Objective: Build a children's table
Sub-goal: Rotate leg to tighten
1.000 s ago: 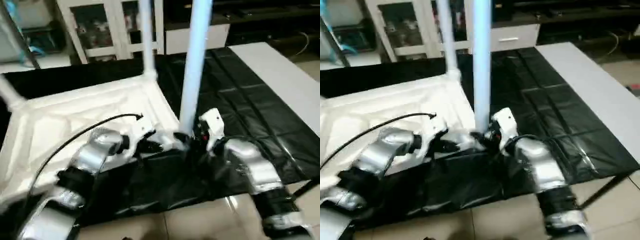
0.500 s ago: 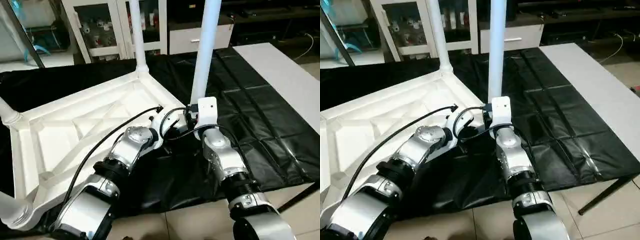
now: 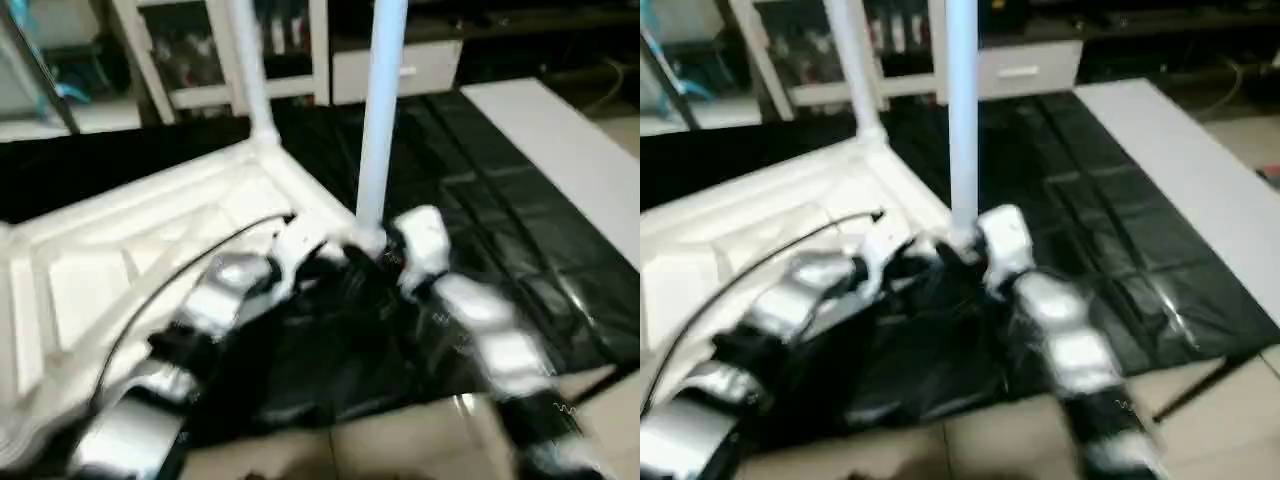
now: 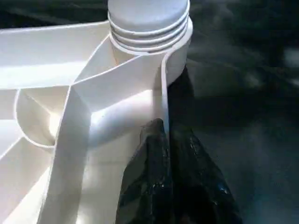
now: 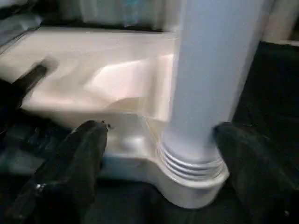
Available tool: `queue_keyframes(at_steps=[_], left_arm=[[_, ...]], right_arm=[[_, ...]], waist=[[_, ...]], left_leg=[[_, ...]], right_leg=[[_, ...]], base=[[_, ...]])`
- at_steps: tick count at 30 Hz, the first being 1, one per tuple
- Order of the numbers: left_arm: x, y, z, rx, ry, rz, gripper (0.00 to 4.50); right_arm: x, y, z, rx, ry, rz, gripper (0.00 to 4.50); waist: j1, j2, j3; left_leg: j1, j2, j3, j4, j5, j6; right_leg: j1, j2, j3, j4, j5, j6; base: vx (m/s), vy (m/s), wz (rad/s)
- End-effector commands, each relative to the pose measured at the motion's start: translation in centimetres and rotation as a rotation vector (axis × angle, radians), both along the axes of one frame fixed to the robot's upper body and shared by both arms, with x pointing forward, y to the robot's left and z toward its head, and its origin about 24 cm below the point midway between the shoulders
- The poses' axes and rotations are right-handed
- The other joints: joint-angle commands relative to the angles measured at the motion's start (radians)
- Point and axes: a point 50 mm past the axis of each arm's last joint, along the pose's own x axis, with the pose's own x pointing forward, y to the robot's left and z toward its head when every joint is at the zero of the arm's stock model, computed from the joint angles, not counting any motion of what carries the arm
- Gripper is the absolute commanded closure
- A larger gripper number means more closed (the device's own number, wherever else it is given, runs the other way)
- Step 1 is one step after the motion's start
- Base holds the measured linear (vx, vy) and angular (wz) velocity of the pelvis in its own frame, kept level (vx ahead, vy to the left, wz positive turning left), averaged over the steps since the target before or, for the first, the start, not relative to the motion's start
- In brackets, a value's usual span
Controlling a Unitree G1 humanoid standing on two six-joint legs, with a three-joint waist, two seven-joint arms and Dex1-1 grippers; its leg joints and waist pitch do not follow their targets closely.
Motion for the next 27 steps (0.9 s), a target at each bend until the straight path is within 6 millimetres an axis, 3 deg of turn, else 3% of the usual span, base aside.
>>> queue_keyframes(at_steps=[1,4,11,16,21,27], left_arm=[[-1.0,-0.3,-0.3,0.004,0.063,-0.11,4.5],[-1.7,0.3,0.0,-0.01,0.097,-0.192,4.5],[-4.2,1.5,1.1,-0.009,0.209,-0.447,4.5],[-4.3,1.7,1.3,0.018,0.2,-0.463,4.5],[-4.1,1.6,1.4,0.022,0.193,-0.449,4.5],[-4.0,1.6,1.4,0.025,0.19,-0.437,4.5]], right_arm=[[-1.1,0.2,0.7,-0.024,0.011,0.159,0.49],[-2.3,-1.3,0.9,-0.088,0.041,0.237,0.49],[-3.7,-3.4,1.6,-0.123,0.126,0.341,0.49],[-3.9,-3.2,1.4,-0.15,0.167,0.396,0.49],[-3.4,-2.5,0.7,-0.173,0.185,0.424,0.49],[-2.9,-1.8,0.5,-0.171,0.191,0.449,0.49]], waist=[[0.009,-0.018,-0.065],[0.02,-0.023,-0.06],[0.028,-0.019,-0.057],[0.037,-0.02,-0.059],[0.038,-0.021,-0.06],[0.039,-0.022,-0.062]], left_leg=[[0.017,0.046,-0.01,-0.065,-0.125,0.143],[0.019,0.046,-0.007,-0.068,-0.158,0.125],[0.026,0.051,-0.008,-0.077,-0.202,0.086],[0.028,0.048,-0.003,-0.072,-0.169,0.088],[0.026,0.045,-0.002,-0.072,-0.171,0.077],[0.024,0.045,-0.001,-0.067,-0.14,0.091]], right_leg=[[0.051,-0.032,0.029,-0.054,-0.011,-0.277],[0.046,-0.034,0.031,-0.061,-0.071,-0.276],[0.04,-0.034,0.035,-0.061,-0.128,-0.264],[0.037,-0.032,0.036,-0.057,-0.086,-0.275],[0.039,-0.032,0.037,-0.058,-0.107,-0.267],[0.04,-0.032,0.038,-0.053,-0.075,-0.273]], base=[[0.0,0.0,0.0],[0.0,0.0,0.0],[0.0,0.0,0.0],[0.0,0.0,0.0],[0.0,0.0,0.0],[0.0,0.0,0.0]])
